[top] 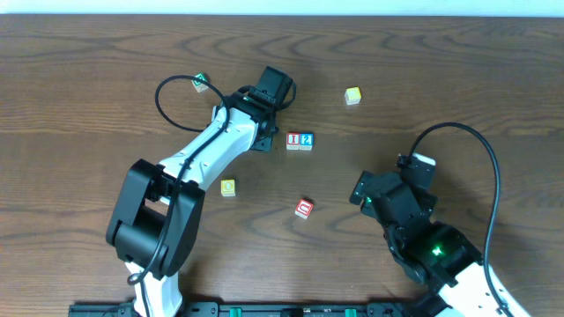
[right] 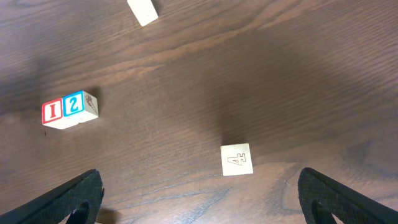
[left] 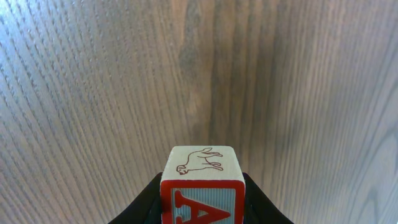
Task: Spell out Ai2
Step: 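Lift the 'A' block and carry it toward the left of 'I', then lower the 'A' block onto the table left of the 'I' block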
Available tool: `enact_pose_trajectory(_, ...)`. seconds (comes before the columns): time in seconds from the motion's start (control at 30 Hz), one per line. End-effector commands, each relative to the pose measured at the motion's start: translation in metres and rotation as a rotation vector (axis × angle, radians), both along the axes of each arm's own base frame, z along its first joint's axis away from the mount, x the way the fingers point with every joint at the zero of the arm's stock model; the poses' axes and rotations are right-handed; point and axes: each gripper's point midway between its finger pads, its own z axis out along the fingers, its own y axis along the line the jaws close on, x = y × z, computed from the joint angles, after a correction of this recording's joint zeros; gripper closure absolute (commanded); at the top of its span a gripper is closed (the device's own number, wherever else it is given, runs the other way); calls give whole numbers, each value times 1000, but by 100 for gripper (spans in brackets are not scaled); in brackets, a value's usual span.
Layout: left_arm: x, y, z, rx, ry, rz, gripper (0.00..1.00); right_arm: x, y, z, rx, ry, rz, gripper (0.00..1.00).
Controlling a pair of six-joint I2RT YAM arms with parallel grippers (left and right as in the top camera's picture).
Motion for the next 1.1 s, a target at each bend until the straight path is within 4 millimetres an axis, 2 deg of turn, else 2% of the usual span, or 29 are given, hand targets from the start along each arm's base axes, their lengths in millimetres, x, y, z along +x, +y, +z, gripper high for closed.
enact_pose_trajectory(0.0,-1,-5,-8,-11,17,42,94,0,-2,-1,-7,-8,-19,1)
enact_pose_trajectory(0.23,-3,-11,-23,-23,50,28,94,0,-2,-1,-7,-8,-19,1)
enact_pose_trajectory(0.77,-3,-33,-19,-34,20,9,94,0,-2,-1,-7,-8,-19,1)
enact_pose_trajectory(1.07,-4,-31,-25,-14,31,15,95,0,-2,-1,-7,-8,-19,1)
